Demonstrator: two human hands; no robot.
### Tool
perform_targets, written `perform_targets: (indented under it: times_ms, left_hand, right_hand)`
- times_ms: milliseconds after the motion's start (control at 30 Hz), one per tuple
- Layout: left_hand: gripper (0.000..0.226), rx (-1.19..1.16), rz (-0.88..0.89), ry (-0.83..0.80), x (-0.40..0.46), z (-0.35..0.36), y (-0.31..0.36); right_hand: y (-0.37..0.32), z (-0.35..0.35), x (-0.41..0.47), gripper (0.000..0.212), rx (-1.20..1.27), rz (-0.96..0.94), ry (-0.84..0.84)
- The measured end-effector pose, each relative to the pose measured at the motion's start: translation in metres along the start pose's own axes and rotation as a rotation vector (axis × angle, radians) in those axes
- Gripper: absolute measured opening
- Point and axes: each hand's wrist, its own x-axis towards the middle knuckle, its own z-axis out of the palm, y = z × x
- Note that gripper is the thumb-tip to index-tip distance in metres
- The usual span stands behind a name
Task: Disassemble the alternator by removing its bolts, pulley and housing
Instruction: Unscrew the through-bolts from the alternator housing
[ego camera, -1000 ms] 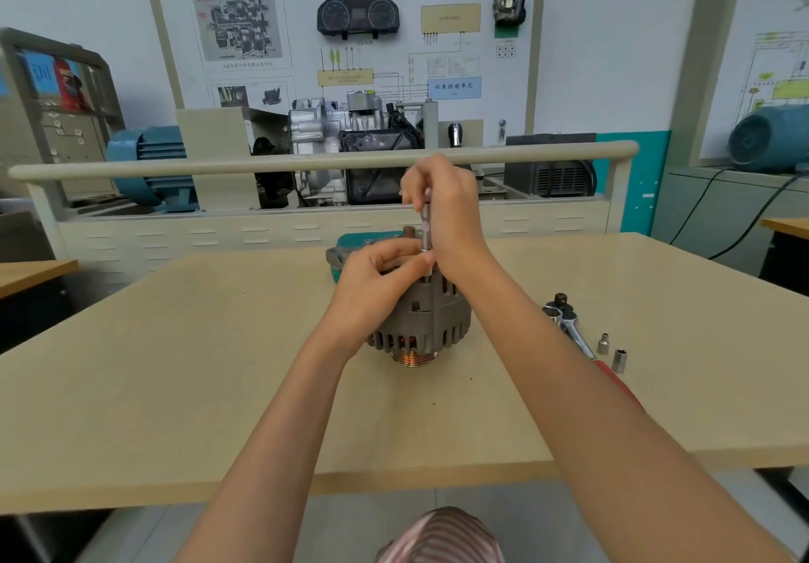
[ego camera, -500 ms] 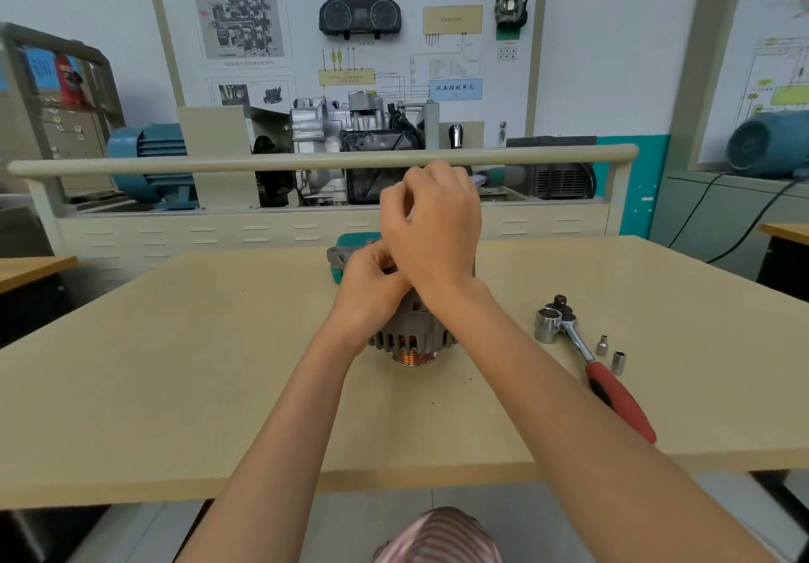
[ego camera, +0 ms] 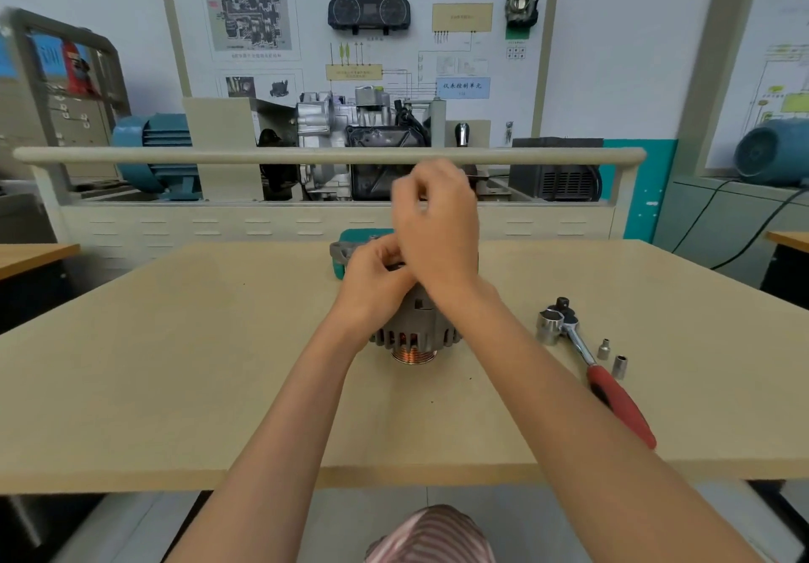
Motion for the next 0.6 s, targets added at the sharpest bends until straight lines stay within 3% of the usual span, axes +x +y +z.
perform_targets:
  times_ms: [67,133,267,467,533,600]
  left_hand:
    - [0.032,0.015,-0.006,0.009,0.0,-0.001,-0.001]
    - [0.031,0.016,-0.004,0.007,0.001,0.0,-0.001]
    - [0.037,-0.004,0.024,-0.002,-0.002,0.001,0.001]
    - [0.016,-0.041,0.011,-0.051,0.0,0.001,0.0]
    - [0.012,-0.049,-0.002,-0.045,0.0,0.0,-0.001]
    - [0.011,-0.044,-0.019,-0.03,0.001,0.001,0.0]
  right_hand:
    - [0.003,0.004,-0.01,0.015,-0.45,-0.164,0.075]
    - [0.003,0.004,-0.012,0.017,-0.54,-0.159,0.111]
    - [-0.002,0.001,-0.003,0.019,-0.096,-0.049,0.097]
    - [0.002,-0.009,0.023,0.051,0.827,0.368,-0.171]
    - [0.005,-0.009,0.026,0.06,1.003,0.475,-0.17]
    - [0.005,-0.008,0.024,0.058,0.975,0.47,-0.122]
